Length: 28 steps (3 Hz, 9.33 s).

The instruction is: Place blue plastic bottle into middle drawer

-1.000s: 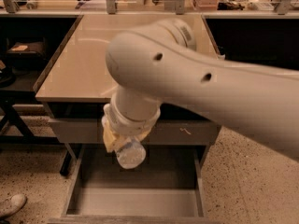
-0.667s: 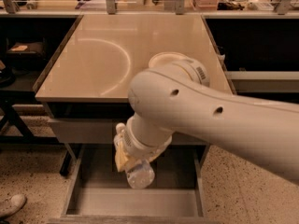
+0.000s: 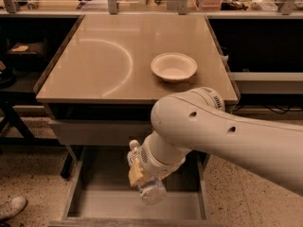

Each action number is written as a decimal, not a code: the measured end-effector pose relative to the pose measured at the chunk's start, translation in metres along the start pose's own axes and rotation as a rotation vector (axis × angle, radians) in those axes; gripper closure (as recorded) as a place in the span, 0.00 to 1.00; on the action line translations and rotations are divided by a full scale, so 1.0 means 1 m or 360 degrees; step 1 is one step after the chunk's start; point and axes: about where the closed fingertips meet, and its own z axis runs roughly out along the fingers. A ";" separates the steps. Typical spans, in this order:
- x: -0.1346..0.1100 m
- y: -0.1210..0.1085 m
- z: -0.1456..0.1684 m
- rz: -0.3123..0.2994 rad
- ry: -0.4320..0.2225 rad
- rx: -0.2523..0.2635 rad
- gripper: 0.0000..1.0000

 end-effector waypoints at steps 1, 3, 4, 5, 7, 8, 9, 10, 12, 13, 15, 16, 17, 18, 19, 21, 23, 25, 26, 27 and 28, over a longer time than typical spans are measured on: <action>-0.001 0.004 0.030 -0.0038 0.0007 -0.0046 1.00; -0.029 0.008 0.119 -0.0184 0.0051 -0.0266 1.00; -0.029 0.008 0.119 -0.0184 0.0052 -0.0266 1.00; -0.027 0.008 0.138 -0.0178 0.0065 -0.0346 1.00; -0.037 -0.023 0.206 -0.0131 0.0013 -0.0527 1.00; -0.041 -0.038 0.232 -0.0115 0.0009 -0.0571 1.00; -0.047 -0.047 0.257 -0.0112 0.0003 -0.0618 1.00; -0.052 -0.057 0.278 -0.0111 -0.0005 -0.0652 1.00; -0.057 -0.086 0.314 -0.0030 -0.0048 -0.0646 1.00; -0.056 -0.088 0.316 -0.0021 -0.0050 -0.0642 1.00; -0.056 -0.088 0.317 -0.0021 -0.0049 -0.0642 0.59; -0.056 -0.088 0.317 -0.0021 -0.0049 -0.0643 0.36; -0.056 -0.088 0.317 -0.0021 -0.0049 -0.0643 0.13; -0.056 -0.088 0.317 -0.0021 -0.0049 -0.0643 0.00; -0.056 -0.088 0.317 -0.0021 -0.0049 -0.0643 0.00; -0.028 -0.103 0.252 0.0048 -0.0189 -0.0438 0.00; 0.042 -0.121 0.186 0.0196 -0.0213 -0.0073 0.00; 0.109 -0.153 0.139 0.0175 -0.0057 0.0296 0.00; 0.100 -0.165 0.139 0.0170 -0.0080 0.0292 0.00; 0.135 -0.219 0.111 0.0297 -0.0054 0.0466 0.00; 0.216 -0.281 0.048 0.0654 -0.0034 0.0756 0.00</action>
Offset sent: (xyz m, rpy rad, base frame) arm 0.0394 0.0564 -0.1140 0.1680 0.0206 0.1541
